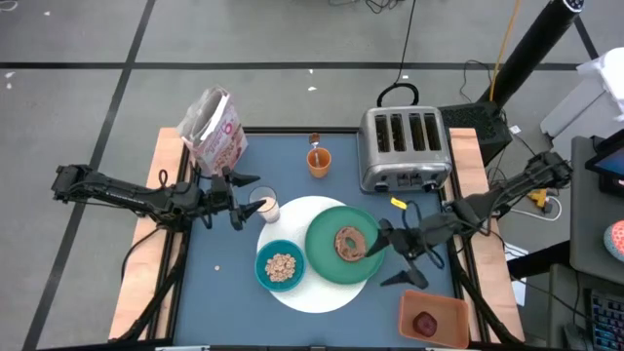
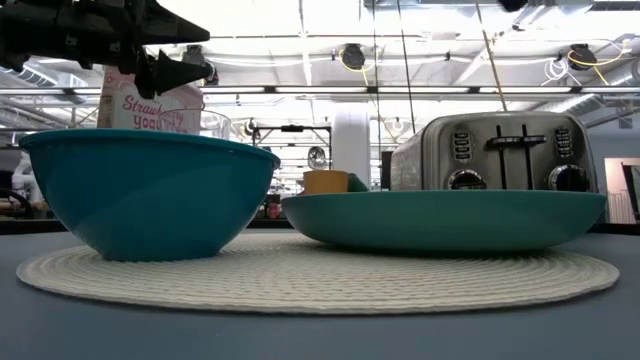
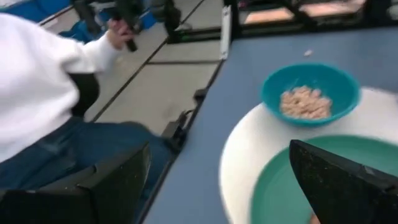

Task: Arrange a breakfast setting
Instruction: Put the apple on the white placemat to the top of the green plate

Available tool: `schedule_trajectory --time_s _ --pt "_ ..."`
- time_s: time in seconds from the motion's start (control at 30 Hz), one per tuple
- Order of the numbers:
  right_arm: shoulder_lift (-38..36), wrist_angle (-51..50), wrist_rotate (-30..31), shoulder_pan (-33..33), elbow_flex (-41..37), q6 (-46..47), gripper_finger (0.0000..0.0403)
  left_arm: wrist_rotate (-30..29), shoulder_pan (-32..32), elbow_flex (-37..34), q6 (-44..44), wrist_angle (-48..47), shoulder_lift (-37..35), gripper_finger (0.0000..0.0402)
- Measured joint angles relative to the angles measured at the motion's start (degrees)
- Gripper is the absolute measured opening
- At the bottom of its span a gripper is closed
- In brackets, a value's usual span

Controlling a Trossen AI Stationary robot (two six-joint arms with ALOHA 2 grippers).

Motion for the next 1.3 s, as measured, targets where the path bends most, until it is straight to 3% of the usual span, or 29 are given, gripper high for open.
schedule_trajectory --time_s 0.5,1.13,1.3 --pt "8.2 -31.9 -0.2 9.8 15.0 22.7 0.0373 0.0 0.0 0.0 -0.3 0.0 0.0 0.0386" --pt "9.9 -39.4 -0.5 20.8 15.0 65.6 0.0373 0.0 0.0 0.0 -0.4 -0.1 0.0 0.0386" --pt "11.8 -39.6 -4.3 22.5 15.0 76.8 0.0373 0.0 0.0 0.0 -0.4 -0.2 0.0 0.0386"
